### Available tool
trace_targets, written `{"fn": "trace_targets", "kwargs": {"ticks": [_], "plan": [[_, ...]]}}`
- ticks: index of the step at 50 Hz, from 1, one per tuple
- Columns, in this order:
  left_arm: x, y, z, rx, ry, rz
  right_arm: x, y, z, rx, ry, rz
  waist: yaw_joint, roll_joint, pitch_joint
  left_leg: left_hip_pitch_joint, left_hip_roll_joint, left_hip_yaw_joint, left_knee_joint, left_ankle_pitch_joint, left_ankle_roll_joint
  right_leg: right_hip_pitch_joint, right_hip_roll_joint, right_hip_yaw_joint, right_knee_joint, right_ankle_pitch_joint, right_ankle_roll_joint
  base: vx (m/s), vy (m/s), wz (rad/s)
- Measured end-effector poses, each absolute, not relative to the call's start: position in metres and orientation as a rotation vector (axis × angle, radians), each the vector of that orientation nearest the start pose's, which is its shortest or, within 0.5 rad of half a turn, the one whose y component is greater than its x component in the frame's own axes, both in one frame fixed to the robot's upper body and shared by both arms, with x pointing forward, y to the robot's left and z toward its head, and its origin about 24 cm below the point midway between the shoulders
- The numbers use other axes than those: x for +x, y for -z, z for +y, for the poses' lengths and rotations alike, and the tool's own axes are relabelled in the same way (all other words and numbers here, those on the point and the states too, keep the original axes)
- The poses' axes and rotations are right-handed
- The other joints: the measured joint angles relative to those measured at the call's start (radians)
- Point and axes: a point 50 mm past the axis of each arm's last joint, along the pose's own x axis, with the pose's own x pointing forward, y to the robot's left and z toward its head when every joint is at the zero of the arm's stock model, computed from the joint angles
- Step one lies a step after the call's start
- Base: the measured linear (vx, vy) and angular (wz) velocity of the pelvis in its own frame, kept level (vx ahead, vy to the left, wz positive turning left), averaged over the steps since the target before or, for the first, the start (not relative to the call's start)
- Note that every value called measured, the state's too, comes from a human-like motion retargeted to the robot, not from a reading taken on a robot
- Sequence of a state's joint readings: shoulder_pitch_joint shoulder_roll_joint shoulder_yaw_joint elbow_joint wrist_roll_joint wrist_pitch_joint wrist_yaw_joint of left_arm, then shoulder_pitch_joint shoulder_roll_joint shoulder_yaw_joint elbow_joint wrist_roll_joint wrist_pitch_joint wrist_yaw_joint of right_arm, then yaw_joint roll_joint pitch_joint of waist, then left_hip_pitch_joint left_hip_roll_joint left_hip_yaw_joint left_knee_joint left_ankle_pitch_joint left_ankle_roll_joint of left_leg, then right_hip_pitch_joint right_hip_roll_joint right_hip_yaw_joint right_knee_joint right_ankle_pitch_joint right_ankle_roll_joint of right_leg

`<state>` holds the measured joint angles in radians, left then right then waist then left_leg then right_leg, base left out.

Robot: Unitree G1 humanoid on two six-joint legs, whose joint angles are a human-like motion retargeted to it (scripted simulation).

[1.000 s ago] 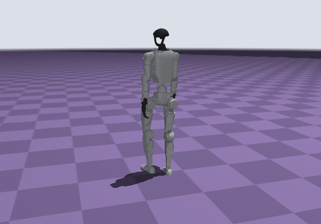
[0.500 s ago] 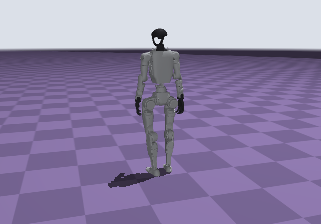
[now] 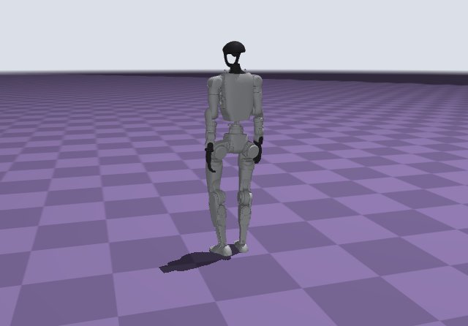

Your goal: Walk run

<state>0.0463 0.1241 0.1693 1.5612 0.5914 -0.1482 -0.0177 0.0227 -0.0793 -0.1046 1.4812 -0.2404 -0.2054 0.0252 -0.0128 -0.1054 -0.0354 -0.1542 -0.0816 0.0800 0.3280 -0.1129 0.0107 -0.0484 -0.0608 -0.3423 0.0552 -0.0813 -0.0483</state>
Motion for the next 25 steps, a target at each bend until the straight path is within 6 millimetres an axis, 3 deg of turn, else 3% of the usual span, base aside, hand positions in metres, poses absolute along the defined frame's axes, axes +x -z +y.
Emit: {"fn": "trace_targets", "kwargs": {"ticks": [3, 7, 10, 13, 18, 21, 25], "plan": [[0.027, 0.178, 0.197, 0.434, 0.302, 1.401, 0.048, 0.177, -0.182, -0.154, -0.074, 1.266, 0.006, -0.019, 0.014, -0.081, -0.034, -0.106, 0.109, -0.045, -0.023, -0.026, -0.016, 0.016, -0.003, 0.011, 0.007, -0.16, -0.02, -0.30], [0.043, 0.176, 0.196, 0.468, 0.321, 1.330, 0.047, 0.177, -0.183, -0.176, -0.080, 1.260, 0.038, -0.036, 0.025, -0.061, -0.083, -0.304, 0.042, -0.089, -0.029, -0.053, -0.013, 0.111, 0.002, 0.035, 0.017, -0.03, 0.04, -1.30], [0.050, 0.176, 0.195, 0.487, 0.333, 1.288, 0.046, 0.177, -0.183, -0.173, -0.086, 1.273, 0.051, -0.034, 0.036, -0.022, -0.118, -0.424, -0.020, -0.027, -0.010, -0.077, 0.003, 0.210, 0.017, 0.056, 0.024, 0.02, 0.06, -1.64], [0.057, 0.175, 0.192, 0.506, 0.343, 1.262, 0.055, 0.176, -0.186, -0.170, -0.077, 1.255, 0.032, -0.027, 0.039, -0.014, -0.087, -0.250, -0.054, -0.068, 0.089, -0.121, 0.016, 0.301, 0.033, 0.081, 0.041, -0.09, 0.08, -1.61], [0.069, 0.172, 0.199, 0.516, 0.366, 1.250, 0.071, 0.174, -0.178, -0.175, -0.074, 1.215, 0.022, -0.018, 0.046, -0.001, -0.015, -0.110, -0.103, -0.095, 0.078, -0.228, 0.063, 0.455, 0.119, 0.084, 0.108, -0.23, 0.02, -2.31], [0.076, 0.169, 0.210, 0.561, 0.383, 1.222, 0.074, 0.174, -0.175, -0.151, -0.067, 1.202, 0.030, -0.008, 0.037, 0.005, 0.022, -0.010, -0.126, -0.110, 0.090, -0.284, 0.007, 0.189, 0.214, -0.014, 0.089, -0.18, -0.09, -2.25], [0.069, 0.169, 0.222, 0.603, 0.363, 1.254, 0.062, 0.176, -0.172, -0.146, -0.060, 1.236, 0.038, 0.010, 0.002, 0.036, 0.065, 0.108, -0.162, -0.121, 0.084, -0.240, -0.063, -0.224, 0.283, -0.120, 0.031, -0.07, -0.17, -1.90]]}}
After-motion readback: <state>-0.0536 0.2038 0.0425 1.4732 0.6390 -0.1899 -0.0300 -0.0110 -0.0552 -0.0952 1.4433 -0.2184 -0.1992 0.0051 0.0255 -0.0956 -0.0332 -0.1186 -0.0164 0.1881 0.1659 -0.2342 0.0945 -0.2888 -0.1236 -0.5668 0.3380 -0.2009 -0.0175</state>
